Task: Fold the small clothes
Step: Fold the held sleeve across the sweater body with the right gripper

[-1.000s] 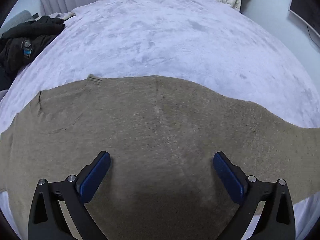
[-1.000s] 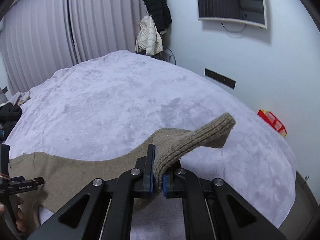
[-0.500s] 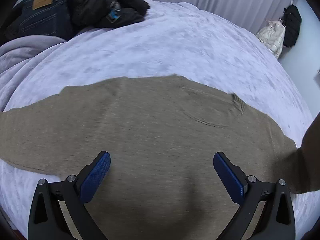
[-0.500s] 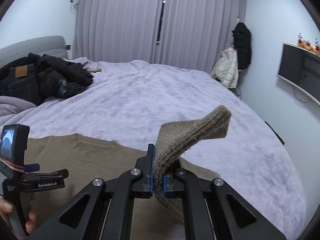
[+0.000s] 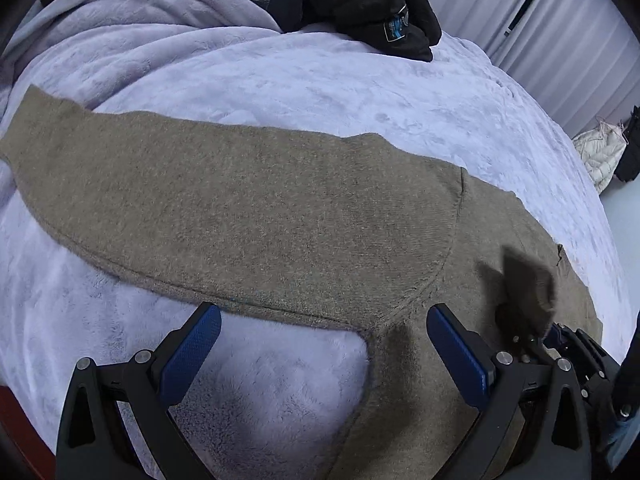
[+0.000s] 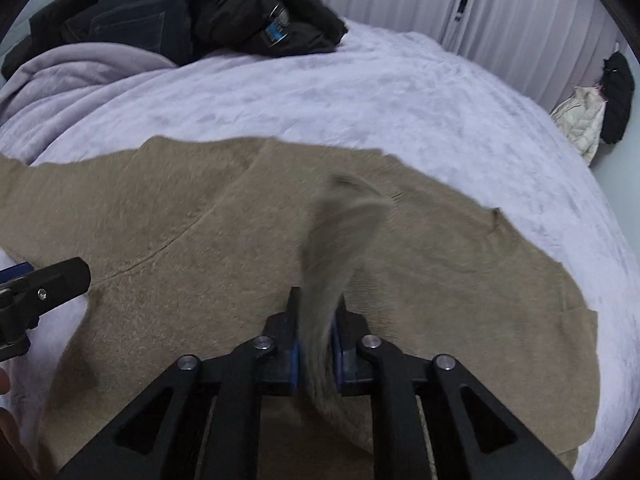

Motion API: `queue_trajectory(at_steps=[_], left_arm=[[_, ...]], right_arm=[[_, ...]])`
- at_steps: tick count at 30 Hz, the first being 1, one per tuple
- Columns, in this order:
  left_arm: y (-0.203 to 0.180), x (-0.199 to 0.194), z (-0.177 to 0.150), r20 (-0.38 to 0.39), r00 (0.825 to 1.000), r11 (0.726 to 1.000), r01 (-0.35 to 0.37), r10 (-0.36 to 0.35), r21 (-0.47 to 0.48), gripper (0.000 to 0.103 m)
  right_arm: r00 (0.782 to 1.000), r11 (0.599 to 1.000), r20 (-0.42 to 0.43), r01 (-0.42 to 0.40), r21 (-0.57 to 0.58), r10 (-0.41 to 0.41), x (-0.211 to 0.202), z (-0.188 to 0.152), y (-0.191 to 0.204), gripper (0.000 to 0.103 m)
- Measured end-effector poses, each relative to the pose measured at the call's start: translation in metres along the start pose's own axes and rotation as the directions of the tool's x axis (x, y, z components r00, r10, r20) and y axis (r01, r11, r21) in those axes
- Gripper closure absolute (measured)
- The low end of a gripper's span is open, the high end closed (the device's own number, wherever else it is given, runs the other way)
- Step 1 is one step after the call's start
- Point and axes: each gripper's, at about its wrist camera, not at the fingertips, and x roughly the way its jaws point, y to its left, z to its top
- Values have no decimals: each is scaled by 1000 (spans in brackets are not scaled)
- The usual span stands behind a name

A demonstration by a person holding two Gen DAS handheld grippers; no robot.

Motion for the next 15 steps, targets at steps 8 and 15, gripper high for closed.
queue_trajectory(at_steps=[8, 15], left_arm=[[-23, -13, -15, 24, 998, 998, 62, -61, -19, 0], [-159, -7, -48, -7, 984, 929, 172, -179, 326, 0]], right_arm=[[955, 975, 215, -216, 40, 203, -89, 5, -48, 22], [974, 937, 12, 214, 275, -226, -66, -45, -192, 22]])
